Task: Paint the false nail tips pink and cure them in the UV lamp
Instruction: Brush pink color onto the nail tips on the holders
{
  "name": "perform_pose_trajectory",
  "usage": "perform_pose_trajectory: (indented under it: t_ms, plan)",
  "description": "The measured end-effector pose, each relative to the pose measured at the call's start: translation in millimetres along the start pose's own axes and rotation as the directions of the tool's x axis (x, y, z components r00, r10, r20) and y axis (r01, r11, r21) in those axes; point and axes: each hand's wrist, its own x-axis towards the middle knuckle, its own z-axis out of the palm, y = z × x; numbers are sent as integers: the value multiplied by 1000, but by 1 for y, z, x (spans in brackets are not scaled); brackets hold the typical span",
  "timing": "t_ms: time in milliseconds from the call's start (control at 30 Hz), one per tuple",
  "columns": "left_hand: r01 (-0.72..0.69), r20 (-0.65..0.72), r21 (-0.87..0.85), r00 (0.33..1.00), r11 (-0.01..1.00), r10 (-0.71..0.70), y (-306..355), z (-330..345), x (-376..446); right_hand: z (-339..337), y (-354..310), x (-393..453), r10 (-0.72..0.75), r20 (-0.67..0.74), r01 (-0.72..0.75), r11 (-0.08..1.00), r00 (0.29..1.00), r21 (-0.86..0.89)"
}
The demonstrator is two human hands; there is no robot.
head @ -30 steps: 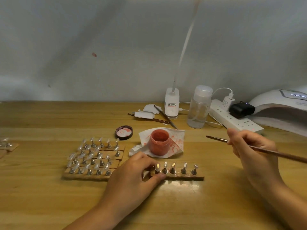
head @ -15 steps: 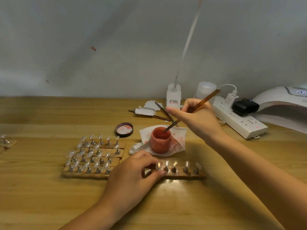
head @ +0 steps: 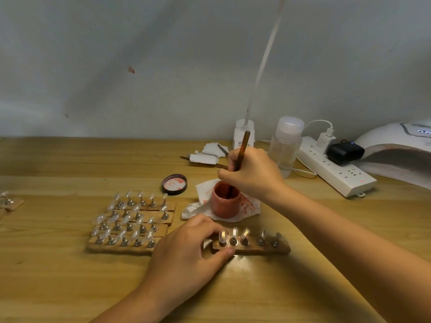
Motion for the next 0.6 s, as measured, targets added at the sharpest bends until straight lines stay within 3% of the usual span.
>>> perform_pose_trajectory:
  t_ms: [100, 233, 400, 600]
  plan:
    - [-3, 2, 6, 1000, 1000, 3, 0, 0, 0, -6, -1, 1, 6, -60, -5, 1000, 998, 23]
    - [7, 3, 22, 1000, 1000, -7, 0, 0, 0, -22, 1, 5, 94, -159, -63, 979, 983, 191]
    - [13, -14, 20, 1000, 1000, -12, 0, 1, 0, -29, 13, 2, 256, -147, -176, 895, 956, 410]
    - [14, -31, 24, 999, 1000, -14, 0, 3, 0, -25, 22, -3, 315, -101, -237, 857, 944, 457]
